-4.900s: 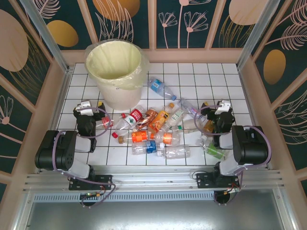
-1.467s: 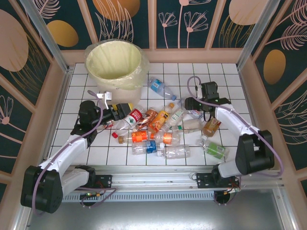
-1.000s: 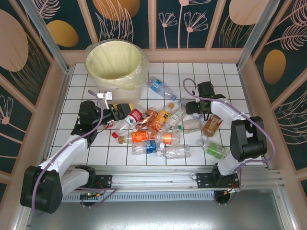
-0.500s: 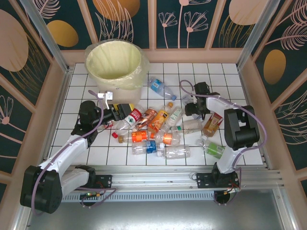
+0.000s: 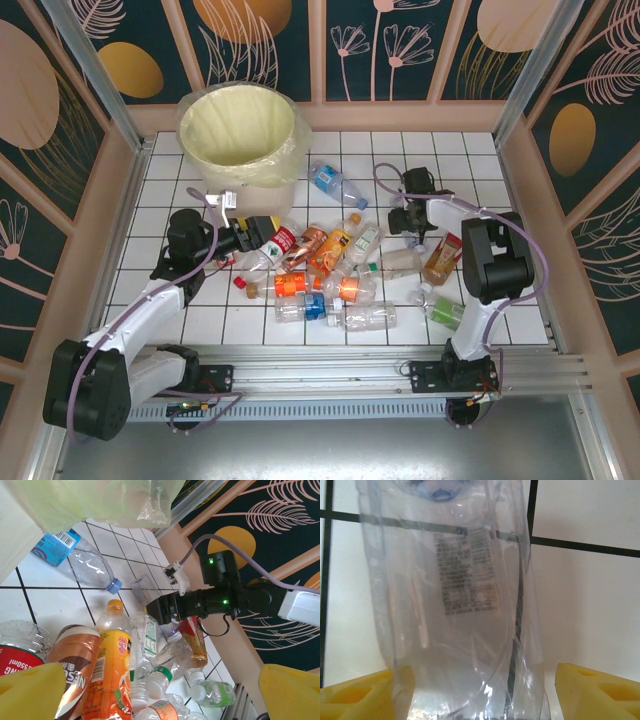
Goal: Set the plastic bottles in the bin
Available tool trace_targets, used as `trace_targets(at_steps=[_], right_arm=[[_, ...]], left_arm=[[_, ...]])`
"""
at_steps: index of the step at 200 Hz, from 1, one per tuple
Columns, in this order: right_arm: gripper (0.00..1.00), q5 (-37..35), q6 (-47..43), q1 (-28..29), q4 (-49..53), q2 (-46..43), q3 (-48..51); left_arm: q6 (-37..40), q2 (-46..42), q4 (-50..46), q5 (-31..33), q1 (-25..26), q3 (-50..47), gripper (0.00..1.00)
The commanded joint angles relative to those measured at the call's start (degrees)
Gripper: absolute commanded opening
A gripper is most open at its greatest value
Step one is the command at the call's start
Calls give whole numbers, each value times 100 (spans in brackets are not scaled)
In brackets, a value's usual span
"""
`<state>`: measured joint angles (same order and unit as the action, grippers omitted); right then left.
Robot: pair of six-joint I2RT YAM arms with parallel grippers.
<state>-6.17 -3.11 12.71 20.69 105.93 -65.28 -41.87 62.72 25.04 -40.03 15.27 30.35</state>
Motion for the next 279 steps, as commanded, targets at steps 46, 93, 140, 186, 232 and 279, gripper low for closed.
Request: trace_targets(at_steps=[46,93,140,186,232,279], right_arm=[[76,-250,38,-7,336,-134,-32],[78,-206,74,-4,504,-291,256],[78,-37,101,11,523,-427,353],[73,-15,144,47,437,-422,384],[67,-40,136,65,224,-443,426],[60,-110,91,35,-73,-433,353]], left_arm=[[79,54,-2,92,98,204,99],[108,64,-40,74,123,235,99],[107,56,-77,94,176,226,99],[102,99,-67,171,272,246,98],[116,179,-102,391,406,389,99],[138,152,-157,522,552,515,99]])
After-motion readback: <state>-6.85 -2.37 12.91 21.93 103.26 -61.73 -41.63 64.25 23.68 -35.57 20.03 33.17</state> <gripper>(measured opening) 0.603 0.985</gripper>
